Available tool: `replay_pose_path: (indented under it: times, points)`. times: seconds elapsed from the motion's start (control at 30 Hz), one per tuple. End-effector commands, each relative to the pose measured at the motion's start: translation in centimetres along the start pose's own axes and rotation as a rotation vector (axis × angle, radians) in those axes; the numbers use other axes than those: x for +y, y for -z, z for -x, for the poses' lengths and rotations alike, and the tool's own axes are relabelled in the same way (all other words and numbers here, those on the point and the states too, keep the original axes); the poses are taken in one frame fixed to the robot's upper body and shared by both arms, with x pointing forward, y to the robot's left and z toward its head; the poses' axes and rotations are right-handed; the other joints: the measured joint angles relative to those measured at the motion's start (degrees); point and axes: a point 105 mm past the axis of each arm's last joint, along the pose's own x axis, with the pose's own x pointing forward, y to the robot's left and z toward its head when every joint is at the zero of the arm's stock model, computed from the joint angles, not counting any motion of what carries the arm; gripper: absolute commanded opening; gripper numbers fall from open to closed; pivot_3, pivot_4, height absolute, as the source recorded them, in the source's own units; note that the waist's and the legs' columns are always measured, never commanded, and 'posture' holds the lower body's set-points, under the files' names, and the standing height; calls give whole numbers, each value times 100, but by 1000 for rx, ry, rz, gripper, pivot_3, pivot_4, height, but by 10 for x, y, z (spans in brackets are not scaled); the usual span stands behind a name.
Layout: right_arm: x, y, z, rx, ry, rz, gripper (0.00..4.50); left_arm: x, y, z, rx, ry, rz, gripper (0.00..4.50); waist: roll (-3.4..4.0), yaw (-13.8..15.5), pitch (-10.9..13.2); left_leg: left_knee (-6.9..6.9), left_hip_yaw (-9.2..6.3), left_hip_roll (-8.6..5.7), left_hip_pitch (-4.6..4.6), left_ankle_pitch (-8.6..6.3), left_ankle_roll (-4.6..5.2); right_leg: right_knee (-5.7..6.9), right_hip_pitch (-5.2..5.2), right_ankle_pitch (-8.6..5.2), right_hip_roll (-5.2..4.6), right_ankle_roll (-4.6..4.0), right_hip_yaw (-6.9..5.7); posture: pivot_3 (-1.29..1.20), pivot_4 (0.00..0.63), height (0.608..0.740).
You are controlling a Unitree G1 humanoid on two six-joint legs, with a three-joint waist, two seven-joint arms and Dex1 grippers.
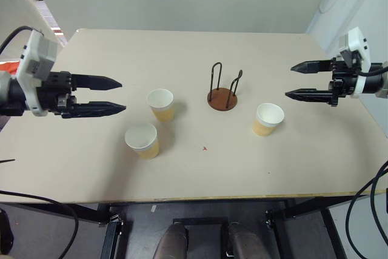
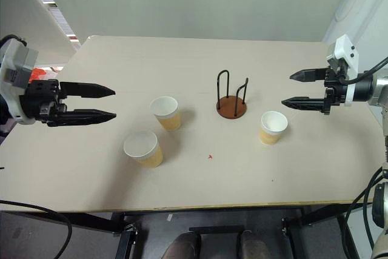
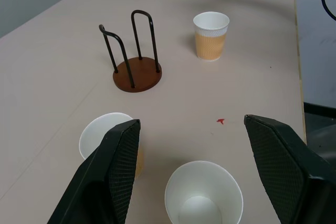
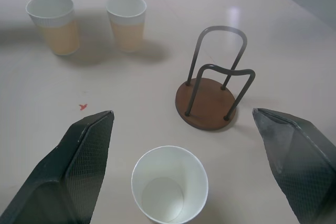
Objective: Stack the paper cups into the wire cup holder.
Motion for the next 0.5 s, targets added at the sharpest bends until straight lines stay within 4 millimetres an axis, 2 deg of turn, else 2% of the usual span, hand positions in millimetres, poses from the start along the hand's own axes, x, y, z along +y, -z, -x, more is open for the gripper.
replay_pose_path:
  times: [0.03, 0.33, 0.43, 0.5]
  points:
    - [2, -16, 3, -15, -1, 62, 4500, -1, -9, 2, -11, -12, -40, 3455, 0, 0, 0, 0, 0, 0, 0, 0, 0, 0, 0, 0, 0, 0, 0, 0, 150, 740]
    - [6, -19, -5, -49, -4, 52, 4500, 5, -9, -3, -14, -43, -54, 3455, 0, -2, 0, 1, 0, 0, 3, 0, 0, 1, 2, 0, 0, 0, 0, 0, 150, 740]
    - [5, -26, -19, -105, 23, 24, 4500, 10, -9, -7, -18, -67, -65, 3455, 0, -4, 0, 7, 0, 0, 4, 1, 2, 5, 3, 1, 1, 2, 0, 0, 150, 740]
    - [-2, -25, -39, -101, 94, -25, 4500, 19, -10, -11, -22, -115, -84, 3455, 0, -7, 0, 14, 0, 0, 6, 2, 2, 9, 4, 2, 1, 2, 0, 0, 150, 740]
